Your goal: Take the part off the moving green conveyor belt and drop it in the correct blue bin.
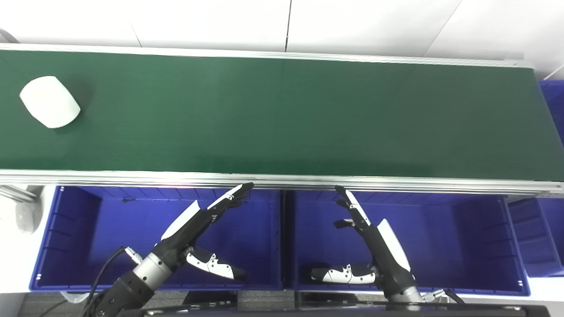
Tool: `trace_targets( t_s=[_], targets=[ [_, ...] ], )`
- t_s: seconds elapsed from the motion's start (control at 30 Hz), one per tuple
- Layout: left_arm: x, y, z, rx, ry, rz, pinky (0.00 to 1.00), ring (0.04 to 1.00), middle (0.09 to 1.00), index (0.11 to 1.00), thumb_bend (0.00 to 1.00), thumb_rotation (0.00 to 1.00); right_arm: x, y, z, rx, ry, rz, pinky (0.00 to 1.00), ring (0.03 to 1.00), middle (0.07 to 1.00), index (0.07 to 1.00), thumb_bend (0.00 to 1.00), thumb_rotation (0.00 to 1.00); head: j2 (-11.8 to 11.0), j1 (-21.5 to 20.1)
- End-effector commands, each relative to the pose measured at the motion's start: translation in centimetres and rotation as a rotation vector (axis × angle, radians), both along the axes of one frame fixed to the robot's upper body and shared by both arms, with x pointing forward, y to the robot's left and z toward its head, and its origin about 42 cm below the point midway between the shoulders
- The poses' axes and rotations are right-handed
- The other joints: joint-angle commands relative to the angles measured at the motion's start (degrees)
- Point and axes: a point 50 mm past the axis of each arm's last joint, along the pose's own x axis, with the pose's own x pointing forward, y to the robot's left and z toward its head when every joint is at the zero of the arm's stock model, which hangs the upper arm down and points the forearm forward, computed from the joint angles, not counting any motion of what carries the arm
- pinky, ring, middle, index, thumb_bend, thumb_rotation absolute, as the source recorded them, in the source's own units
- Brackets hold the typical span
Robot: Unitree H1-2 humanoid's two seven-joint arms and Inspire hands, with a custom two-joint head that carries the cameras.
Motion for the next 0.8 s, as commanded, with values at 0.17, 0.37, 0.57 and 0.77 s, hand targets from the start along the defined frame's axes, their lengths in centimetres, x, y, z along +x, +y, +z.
trace_targets(
  t_s=[0.17,0.37,0.57,0.77],
  targets=[
    [0.11,0.20,0.61,-0.013,-0.046,0.005,0.92,0.947,0.981,0.955,0.89,0.25,-0.18,0.20,0.61,0.024,-0.051,-0.004,0.65,0.915,0.989,0.983,0.86,0.24,0.23,0.09],
    [0.15,0.15,0.69,-0.015,-0.046,0.004,0.91,0.944,0.981,0.955,0.89,0.25,-0.13,0.17,0.72,0.011,-0.060,-0.002,0.79,0.940,0.982,0.980,0.86,0.25,0.36,0.18],
    [0.15,0.12,0.62,-0.014,-0.053,-0.001,0.93,0.958,0.984,0.957,0.89,0.26,-0.19,0.15,0.73,0.012,-0.051,-0.003,0.67,0.926,0.988,0.984,0.86,0.25,0.24,0.61],
    [0.08,-0.27,0.28,-0.006,-0.056,-0.002,0.93,0.959,0.984,0.959,0.89,0.26,-0.36,-0.25,0.39,0.017,-0.037,-0.007,0.66,0.875,0.988,0.983,0.86,0.25,-2.62,5.15]
  ],
)
